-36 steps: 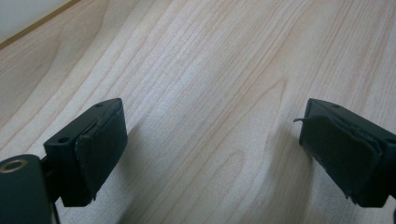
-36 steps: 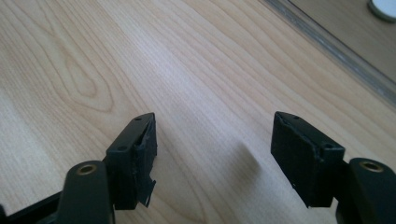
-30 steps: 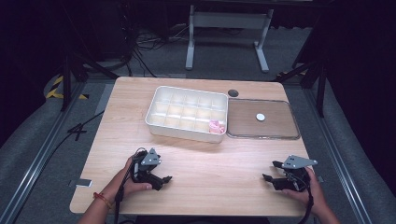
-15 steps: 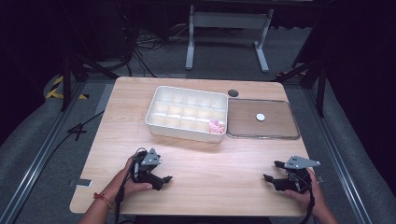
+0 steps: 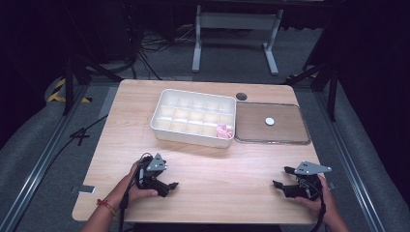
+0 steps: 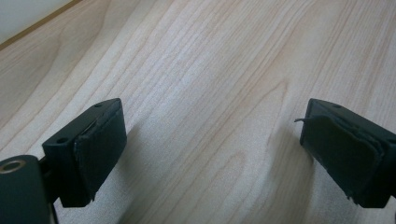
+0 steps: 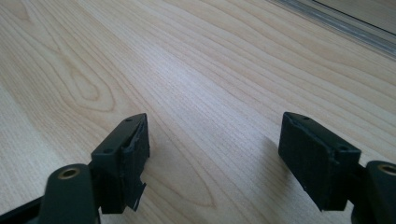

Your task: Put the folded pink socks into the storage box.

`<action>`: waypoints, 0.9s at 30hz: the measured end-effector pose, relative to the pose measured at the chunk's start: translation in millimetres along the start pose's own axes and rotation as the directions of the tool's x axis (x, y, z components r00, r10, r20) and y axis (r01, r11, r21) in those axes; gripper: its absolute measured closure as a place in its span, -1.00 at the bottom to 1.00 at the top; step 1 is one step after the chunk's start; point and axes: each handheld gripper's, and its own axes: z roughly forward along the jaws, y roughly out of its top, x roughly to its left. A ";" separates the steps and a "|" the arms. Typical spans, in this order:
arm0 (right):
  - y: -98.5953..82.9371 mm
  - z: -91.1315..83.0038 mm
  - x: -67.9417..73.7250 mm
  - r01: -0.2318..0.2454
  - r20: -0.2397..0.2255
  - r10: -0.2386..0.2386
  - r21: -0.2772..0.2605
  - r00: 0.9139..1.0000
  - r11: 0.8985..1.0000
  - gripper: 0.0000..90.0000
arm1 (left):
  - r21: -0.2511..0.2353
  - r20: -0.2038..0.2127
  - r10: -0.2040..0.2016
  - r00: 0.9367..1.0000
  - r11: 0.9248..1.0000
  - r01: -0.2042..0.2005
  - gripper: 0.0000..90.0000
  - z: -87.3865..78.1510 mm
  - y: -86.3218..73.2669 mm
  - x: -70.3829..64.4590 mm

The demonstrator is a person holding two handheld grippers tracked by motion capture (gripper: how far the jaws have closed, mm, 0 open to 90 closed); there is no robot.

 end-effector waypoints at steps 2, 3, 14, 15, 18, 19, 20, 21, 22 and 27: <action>0.0 0.0 0.0 0.000 0.000 0.000 0.000 1.000 1.000 -0.44 | 0.003 0.000 -0.002 1.000 1.000 0.002 -0.84 -0.2 -0.1 -0.2; 0.0 0.0 0.0 0.000 0.000 0.000 0.000 1.000 1.000 -0.44 | 0.003 0.000 -0.003 1.000 1.000 0.003 -0.84 -0.2 -0.1 -0.2; 0.5 0.3 -0.5 0.001 -0.001 -0.001 0.003 1.000 1.000 -0.46 | 0.003 -0.001 -0.003 1.000 1.000 0.003 -0.84 -0.2 -0.1 -0.3; 0.7 0.8 -0.6 0.000 -0.002 0.000 0.001 1.000 1.000 -0.47 | 0.002 -0.003 -0.003 1.000 1.000 0.003 -0.84 -0.3 -0.2 -0.4; 1.6 1.8 -1.6 0.004 -0.005 -0.004 0.003 1.000 1.000 -0.47 | 0.003 -0.003 -0.005 1.000 1.000 0.005 -0.84 -0.3 -0.2 -0.4; 1.7 2.2 -1.6 0.005 -0.006 -0.005 0.001 1.000 1.000 -0.47 | 0.004 -0.002 -0.005 1.000 1.000 0.005 -0.84 -0.2 -0.1 -0.3; 1.7 2.2 -1.6 0.005 -0.006 -0.005 0.001 1.000 1.000 -0.47 | 0.004 -0.002 -0.005 1.000 1.000 0.005 -0.84 -0.2 -0.1 -0.3; 1.7 2.2 -1.7 0.005 -0.006 -0.005 0.001 1.000 1.000 -0.47 | 0.004 -0.002 -0.004 1.000 1.000 0.004 -0.84 -0.1 0.0 -0.2; 1.7 2.2 -1.7 0.005 -0.006 -0.005 0.001 1.000 1.000 -0.47 | 0.005 -0.004 -0.001 1.000 1.000 0.001 -0.85 0.0 0.2 0.1; 1.7 2.2 -1.7 0.004 -0.006 -0.004 0.001 1.000 1.000 -0.47 | 0.004 -0.004 -0.002 1.000 1.000 0.002 -0.85 0.0 0.2 0.1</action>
